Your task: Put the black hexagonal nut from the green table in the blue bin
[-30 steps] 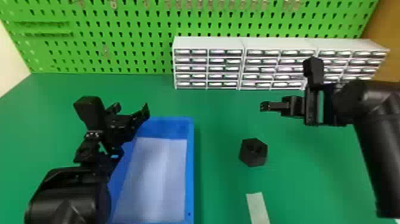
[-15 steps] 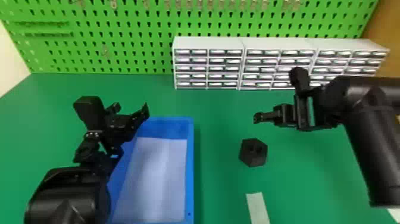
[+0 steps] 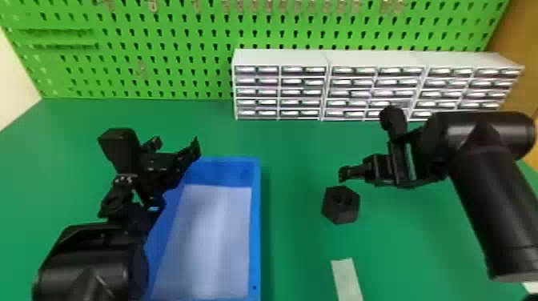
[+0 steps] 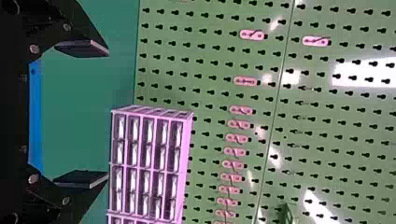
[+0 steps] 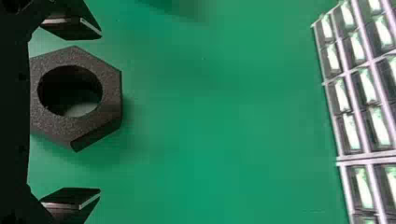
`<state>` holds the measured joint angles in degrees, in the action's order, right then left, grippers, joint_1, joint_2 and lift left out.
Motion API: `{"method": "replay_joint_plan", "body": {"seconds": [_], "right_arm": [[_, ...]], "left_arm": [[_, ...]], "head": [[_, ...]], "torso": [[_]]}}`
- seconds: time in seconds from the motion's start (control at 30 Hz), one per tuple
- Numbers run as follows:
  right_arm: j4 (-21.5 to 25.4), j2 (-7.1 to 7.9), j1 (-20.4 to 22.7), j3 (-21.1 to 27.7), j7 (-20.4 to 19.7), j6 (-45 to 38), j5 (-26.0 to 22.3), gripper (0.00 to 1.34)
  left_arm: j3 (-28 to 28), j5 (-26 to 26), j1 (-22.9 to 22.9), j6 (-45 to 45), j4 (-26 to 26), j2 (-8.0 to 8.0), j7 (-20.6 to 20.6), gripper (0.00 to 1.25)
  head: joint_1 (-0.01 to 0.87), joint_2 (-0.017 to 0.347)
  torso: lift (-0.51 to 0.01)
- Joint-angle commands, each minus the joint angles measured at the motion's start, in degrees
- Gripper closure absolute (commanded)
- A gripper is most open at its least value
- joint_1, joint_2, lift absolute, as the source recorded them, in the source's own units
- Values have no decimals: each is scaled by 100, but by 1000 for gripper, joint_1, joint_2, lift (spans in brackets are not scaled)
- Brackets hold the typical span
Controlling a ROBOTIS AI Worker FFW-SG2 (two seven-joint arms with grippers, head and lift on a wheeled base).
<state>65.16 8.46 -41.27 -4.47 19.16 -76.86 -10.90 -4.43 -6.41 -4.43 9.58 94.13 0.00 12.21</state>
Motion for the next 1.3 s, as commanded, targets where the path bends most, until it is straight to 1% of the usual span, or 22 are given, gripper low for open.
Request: {"method": "replay_joint_plan", "body": {"seconds": [0.0, 0.43, 0.6, 0.9, 1.27], "right_arm": [[-135, -2, 14, -37, 0, 57, 9, 113], [-337, -46, 137, -10, 0, 83, 150, 113], [-381, -37, 172, 7, 0, 83, 185, 113], [-416, -28, 181, 122, 0, 74, 396, 113], [-636, -19, 163, 201, 0, 180, 466, 113]], "left_arm": [[-22, 0, -5, 0, 0, -15, 0, 328], [-14, 0, -14, 0, 0, -15, 0, 329], [-22, 0, -14, 0, 0, -15, 0, 329], [-14, 0, -23, -9, 0, -15, 0, 328], [-5, 0, -49, -18, 0, -15, 0, 329]], "head": [[686, 51], [686, 51], [686, 51], [686, 51], [686, 51]], "torso": [[-97], [-97], [-97], [-97], [-97]]}}
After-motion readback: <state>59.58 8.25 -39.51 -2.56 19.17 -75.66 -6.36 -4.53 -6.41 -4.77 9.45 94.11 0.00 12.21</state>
